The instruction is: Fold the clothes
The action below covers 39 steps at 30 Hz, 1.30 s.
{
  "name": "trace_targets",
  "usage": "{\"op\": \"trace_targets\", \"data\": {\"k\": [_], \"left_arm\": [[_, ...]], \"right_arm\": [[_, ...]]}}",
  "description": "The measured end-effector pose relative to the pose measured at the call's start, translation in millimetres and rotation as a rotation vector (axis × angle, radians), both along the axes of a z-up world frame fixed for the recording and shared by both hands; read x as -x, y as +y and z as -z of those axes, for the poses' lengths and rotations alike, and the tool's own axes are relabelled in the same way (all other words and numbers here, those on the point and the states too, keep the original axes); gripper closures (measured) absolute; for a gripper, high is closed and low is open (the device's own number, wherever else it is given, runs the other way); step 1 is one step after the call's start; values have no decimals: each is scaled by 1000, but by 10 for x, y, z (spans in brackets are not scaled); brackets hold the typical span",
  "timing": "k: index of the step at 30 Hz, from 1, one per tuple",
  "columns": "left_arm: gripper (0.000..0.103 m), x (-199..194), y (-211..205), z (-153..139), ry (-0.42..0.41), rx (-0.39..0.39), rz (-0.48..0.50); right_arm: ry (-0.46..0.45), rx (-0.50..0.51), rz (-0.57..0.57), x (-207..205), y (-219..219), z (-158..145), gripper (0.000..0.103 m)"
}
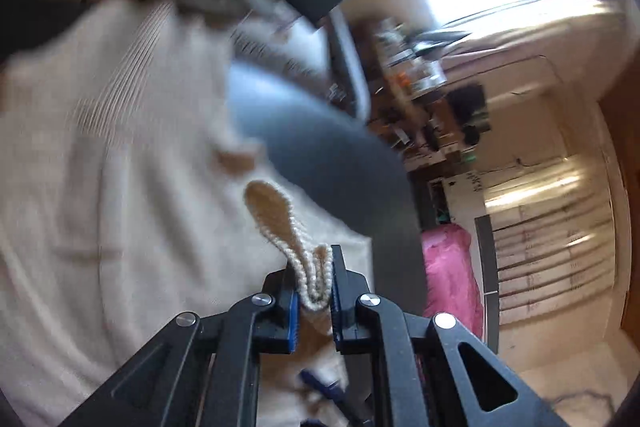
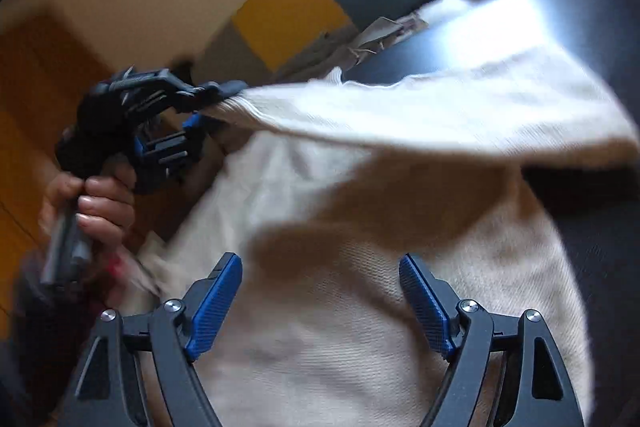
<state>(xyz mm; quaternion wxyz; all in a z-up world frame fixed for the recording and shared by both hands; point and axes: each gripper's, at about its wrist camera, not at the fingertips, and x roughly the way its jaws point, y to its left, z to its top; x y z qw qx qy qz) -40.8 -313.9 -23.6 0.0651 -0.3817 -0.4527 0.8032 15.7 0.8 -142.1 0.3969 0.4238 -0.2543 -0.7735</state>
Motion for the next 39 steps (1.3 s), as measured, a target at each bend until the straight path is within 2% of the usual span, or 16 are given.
{"op": "trace_targets", "data": {"k": [4, 5, 7, 11, 16, 20, 25, 30, 32, 35, 39], "left_arm": [[92, 8, -168, -558, 114, 20, -41], [92, -17, -212, -642, 131, 25, -50], [93, -67, -300, -810, 166, 34, -68], [92, -224, -500, -1099, 230, 43, -105], [92, -657, -790, -1015, 219, 54, -151], [92, -961, -997, -700, 159, 60, -184], [92, -1396, -1268, -66, 55, 22, -237], [91, -1787, -1448, 702, -126, -17, -271], [87, -1913, -1526, 945, -171, -62, -289], [81, -2117, -1672, 1256, -196, -177, -336], [77, -2281, -1784, 1388, -147, -284, -374]], "right_arm": [[-163, 324, 117, 231, 321, 131, 7], [-194, 373, 137, 289, 356, 152, 2], [-252, 457, 175, 415, 393, 189, 0], [-278, 479, 213, 612, 302, 216, 0], [-298, 466, 245, 880, 132, 237, 0], [-294, 421, 261, 968, 122, 199, 0], [-260, 320, 244, 1018, 18, 141, 0], [-220, 216, 209, 998, -48, 137, 0], [-207, 180, 203, 969, -48, 140, 0], [-212, 155, 201, 940, -34, 151, 0], [-241, 155, 204, 904, 17, 154, 0]]}}
